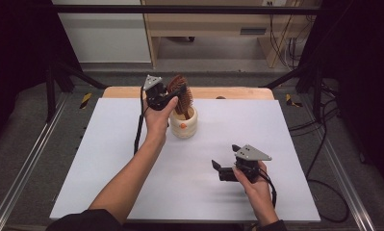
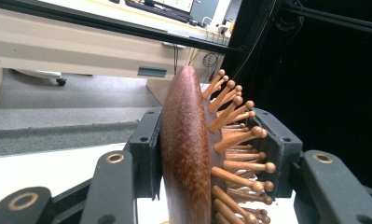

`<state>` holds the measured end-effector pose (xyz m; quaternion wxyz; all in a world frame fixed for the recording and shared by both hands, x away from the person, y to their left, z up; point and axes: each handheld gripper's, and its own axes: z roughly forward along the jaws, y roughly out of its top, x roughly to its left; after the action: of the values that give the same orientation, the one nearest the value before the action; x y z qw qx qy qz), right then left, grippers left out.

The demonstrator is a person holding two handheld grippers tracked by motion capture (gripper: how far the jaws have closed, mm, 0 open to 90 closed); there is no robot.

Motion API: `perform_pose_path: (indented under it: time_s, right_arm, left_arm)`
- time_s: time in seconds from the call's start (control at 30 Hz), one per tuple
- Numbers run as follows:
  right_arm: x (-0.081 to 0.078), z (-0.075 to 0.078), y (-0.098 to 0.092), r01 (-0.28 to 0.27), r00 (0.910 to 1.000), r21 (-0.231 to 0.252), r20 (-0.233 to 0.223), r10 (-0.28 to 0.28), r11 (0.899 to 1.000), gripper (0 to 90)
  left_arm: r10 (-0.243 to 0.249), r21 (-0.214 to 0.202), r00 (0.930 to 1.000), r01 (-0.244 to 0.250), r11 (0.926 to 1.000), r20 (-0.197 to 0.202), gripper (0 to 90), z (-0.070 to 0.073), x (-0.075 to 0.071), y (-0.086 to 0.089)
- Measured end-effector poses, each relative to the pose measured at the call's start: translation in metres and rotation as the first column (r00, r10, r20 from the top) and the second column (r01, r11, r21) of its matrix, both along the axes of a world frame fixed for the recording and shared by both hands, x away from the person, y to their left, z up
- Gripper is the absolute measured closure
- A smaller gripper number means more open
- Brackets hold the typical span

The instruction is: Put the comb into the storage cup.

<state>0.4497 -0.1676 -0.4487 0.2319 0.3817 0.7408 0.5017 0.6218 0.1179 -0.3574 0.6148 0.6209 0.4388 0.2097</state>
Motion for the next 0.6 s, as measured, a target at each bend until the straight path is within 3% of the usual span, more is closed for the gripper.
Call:
perform_pose_path:
  time_s: [0.6]
  right_arm:
    - [0.0001, 0.0000, -0.0009, -0.002, 1.0000, -0.004, -0.002, 0.002, 1.000, 5.9]
  left_arm:
    - [-0.004, -0.015, 0.9999, 0.004, 0.9999, -0.012, 48.8, -0.0017, -0.0001, 0.0071]
